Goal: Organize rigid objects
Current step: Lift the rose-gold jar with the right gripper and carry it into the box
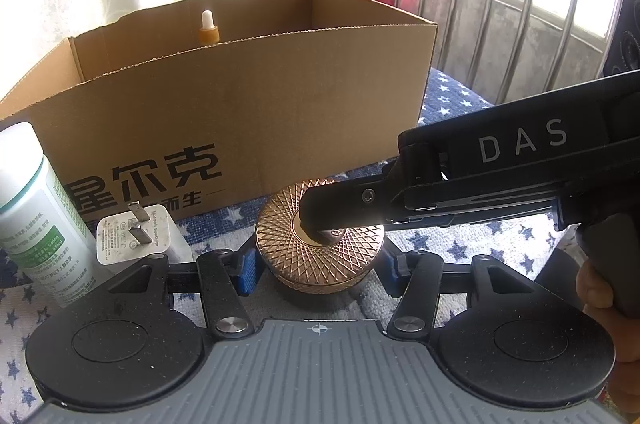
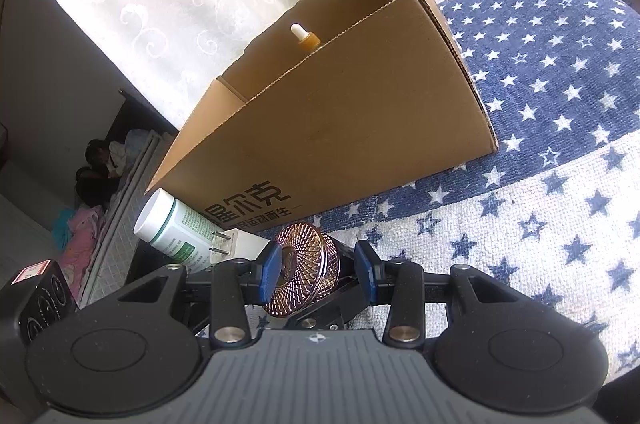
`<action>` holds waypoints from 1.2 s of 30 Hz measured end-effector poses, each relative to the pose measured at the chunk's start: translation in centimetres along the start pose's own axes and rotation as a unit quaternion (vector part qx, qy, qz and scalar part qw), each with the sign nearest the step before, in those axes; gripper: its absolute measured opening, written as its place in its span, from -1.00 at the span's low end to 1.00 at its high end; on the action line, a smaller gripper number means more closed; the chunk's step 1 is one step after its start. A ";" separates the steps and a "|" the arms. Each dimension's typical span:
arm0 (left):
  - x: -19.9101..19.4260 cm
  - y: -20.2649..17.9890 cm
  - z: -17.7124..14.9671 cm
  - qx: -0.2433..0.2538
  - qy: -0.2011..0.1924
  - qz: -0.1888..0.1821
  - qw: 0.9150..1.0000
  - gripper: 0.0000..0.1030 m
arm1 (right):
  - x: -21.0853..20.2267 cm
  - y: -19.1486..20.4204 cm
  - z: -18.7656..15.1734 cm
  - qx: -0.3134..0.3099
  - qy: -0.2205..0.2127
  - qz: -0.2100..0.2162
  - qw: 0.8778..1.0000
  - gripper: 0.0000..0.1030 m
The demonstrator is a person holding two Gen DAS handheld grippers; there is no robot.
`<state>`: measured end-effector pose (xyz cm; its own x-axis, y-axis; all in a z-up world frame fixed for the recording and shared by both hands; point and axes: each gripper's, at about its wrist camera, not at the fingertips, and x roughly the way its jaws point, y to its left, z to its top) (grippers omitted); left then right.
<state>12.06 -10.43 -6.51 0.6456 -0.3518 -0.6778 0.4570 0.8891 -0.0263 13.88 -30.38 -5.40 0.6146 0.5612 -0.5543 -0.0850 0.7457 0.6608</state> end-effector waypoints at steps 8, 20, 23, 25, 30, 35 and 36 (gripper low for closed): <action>-0.8 -0.2 0.1 0.000 -0.012 0.003 1.000 0.07 | -0.7 1.1 -0.1 -0.011 -0.008 0.000 1.000 -0.15; -4.8 -0.6 1.5 0.016 -0.069 0.025 0.997 0.07 | -3.7 5.3 0.8 -0.055 -0.045 0.011 0.997 -0.15; -5.9 -0.3 3.0 0.020 -0.085 0.031 0.996 0.07 | -4.4 7.0 2.0 -0.076 -0.058 0.015 0.995 -0.15; -6.2 -0.1 4.3 0.020 -0.088 0.034 0.995 0.07 | -4.6 7.9 3.0 -0.090 -0.063 0.017 0.994 -0.14; -6.1 0.6 7.7 0.007 -0.099 0.032 0.995 0.07 | -5.0 9.3 6.3 -0.117 -0.069 0.018 0.991 -0.14; -4.0 1.3 11.1 -0.010 -0.091 0.024 0.996 0.07 | -4.2 9.1 10.2 -0.134 -0.059 0.011 0.989 -0.14; -3.3 1.5 11.7 -0.015 -0.084 0.020 0.996 0.07 | -3.7 8.7 11.1 -0.133 -0.053 0.008 0.990 -0.14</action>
<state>17.79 -11.42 4.28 0.7577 -0.3576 -0.5459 0.4113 0.9111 -0.0259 19.53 -29.94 8.04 0.6896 0.5437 -0.4783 -0.2911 0.8129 0.5044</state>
